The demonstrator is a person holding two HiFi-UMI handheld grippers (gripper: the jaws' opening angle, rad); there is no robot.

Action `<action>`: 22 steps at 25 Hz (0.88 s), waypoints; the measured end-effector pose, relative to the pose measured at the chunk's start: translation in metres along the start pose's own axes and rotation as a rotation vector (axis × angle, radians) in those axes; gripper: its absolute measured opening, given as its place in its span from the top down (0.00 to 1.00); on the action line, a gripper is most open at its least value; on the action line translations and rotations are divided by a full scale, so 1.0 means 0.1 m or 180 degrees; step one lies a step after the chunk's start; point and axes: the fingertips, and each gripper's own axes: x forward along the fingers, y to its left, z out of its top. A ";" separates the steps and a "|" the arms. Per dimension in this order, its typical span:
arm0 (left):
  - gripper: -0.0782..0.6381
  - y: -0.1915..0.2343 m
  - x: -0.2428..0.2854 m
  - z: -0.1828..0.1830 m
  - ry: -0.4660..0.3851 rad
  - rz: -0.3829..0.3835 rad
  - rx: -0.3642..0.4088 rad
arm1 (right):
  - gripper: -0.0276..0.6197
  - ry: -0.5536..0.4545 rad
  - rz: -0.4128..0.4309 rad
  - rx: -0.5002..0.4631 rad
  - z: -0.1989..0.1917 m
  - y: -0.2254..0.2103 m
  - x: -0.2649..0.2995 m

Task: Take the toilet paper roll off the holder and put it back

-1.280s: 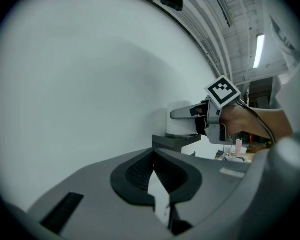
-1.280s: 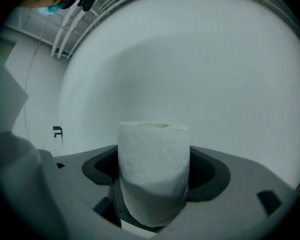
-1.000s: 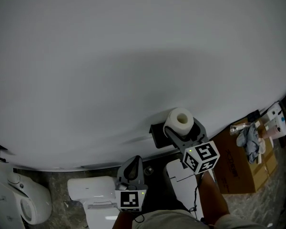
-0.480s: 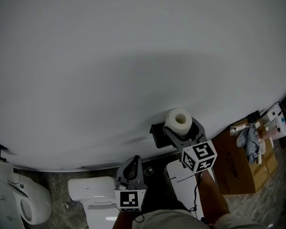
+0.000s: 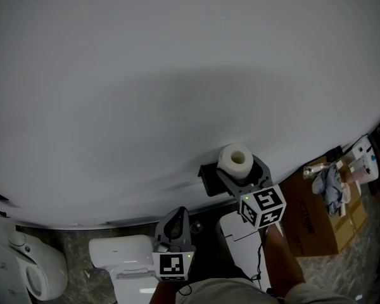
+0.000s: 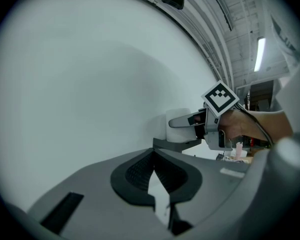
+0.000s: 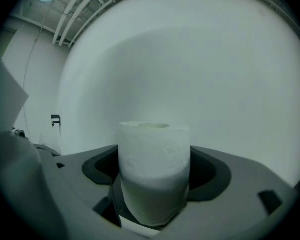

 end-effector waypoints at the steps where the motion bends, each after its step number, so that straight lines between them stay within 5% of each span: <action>1: 0.89 0.00 0.00 0.00 -0.0005 -0.0008 -0.0005 | 0.40 0.0010 -0.0005 -0.0003 0.00 0.00 0.00; 22: 0.89 -0.10 -0.06 0.02 -0.0013 -0.0239 -0.0007 | 0.39 0.0100 -0.0124 0.0072 -0.13 0.00 -0.16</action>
